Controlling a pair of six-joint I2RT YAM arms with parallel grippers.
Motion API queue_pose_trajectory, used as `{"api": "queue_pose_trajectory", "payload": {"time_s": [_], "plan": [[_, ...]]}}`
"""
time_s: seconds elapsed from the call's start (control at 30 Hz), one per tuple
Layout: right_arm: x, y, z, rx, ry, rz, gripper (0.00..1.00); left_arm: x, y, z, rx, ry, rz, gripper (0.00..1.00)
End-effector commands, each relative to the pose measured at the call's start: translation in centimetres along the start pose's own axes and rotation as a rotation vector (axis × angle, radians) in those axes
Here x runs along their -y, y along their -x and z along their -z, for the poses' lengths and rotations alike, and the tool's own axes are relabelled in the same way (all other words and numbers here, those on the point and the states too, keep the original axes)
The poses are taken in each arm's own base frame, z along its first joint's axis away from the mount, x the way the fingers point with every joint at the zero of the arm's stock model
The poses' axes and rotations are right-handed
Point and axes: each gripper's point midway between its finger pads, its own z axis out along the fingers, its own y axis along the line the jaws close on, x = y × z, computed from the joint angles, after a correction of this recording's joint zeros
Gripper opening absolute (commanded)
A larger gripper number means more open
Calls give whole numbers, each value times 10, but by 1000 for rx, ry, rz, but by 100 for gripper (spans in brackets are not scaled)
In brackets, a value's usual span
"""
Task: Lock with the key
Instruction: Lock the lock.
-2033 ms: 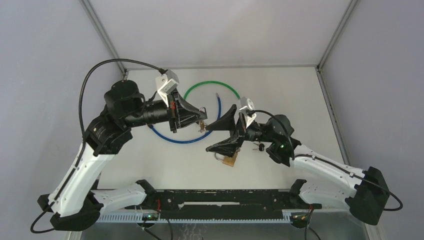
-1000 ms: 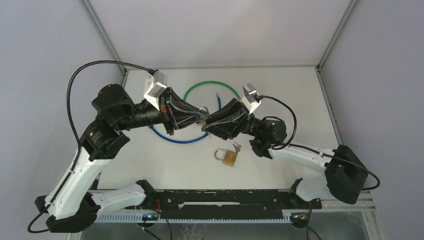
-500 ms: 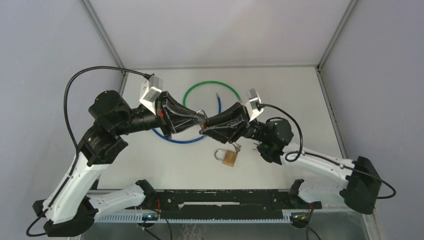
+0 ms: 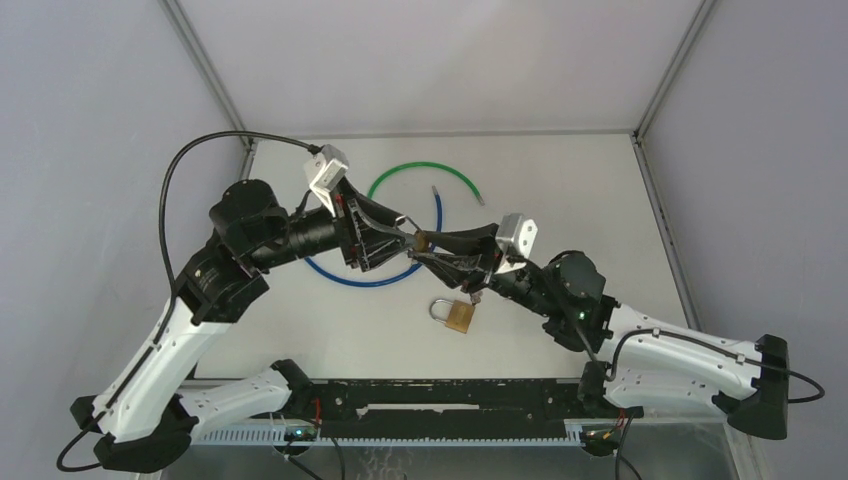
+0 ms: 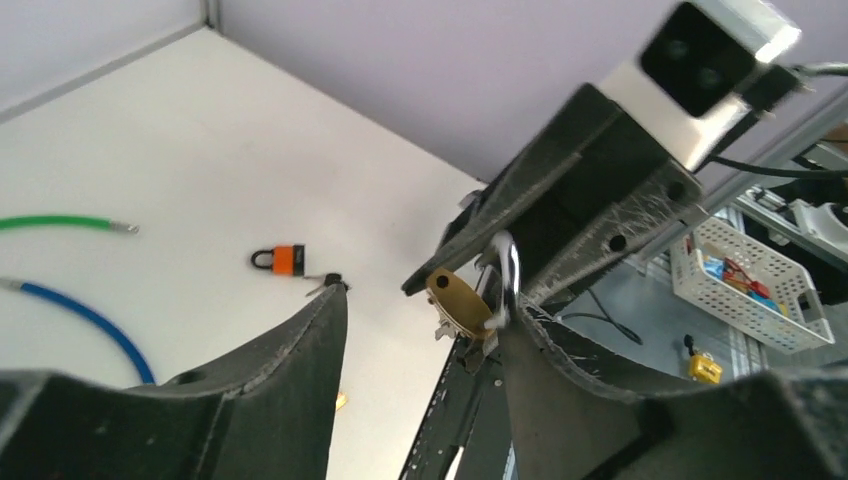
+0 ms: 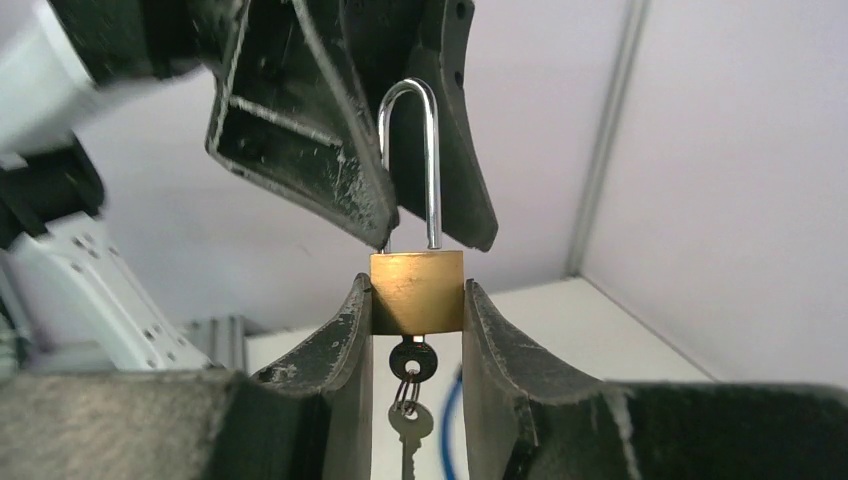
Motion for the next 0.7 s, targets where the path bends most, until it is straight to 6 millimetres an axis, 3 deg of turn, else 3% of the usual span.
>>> {"api": "queue_pose_trajectory", "payload": {"time_s": [0.0, 0.07, 0.13, 0.33, 0.47, 0.6, 0.67], "plan": [[21, 9, 6, -89, -106, 262, 0, -8, 2, 5, -8, 45, -2, 61], [26, 5, 11, -142, -116, 333, 0, 5, -1, 8, -30, -27, -57, 62], [26, 6, 14, -168, -102, 363, 0, 3, -6, 11, -50, -25, -98, 60], [25, 10, 21, -202, -83, 406, 0, -1, -20, 11, -133, -21, -91, 31], [19, 12, 24, -206, -50, 400, 0, 0, -17, 11, -132, -30, -122, 33], [19, 8, 26, -233, -44, 418, 0, 11, -11, 12, -126, -83, -131, 46], [15, 8, 27, -243, -22, 404, 0, 11, -8, 17, -126, -88, -224, 50]]}}
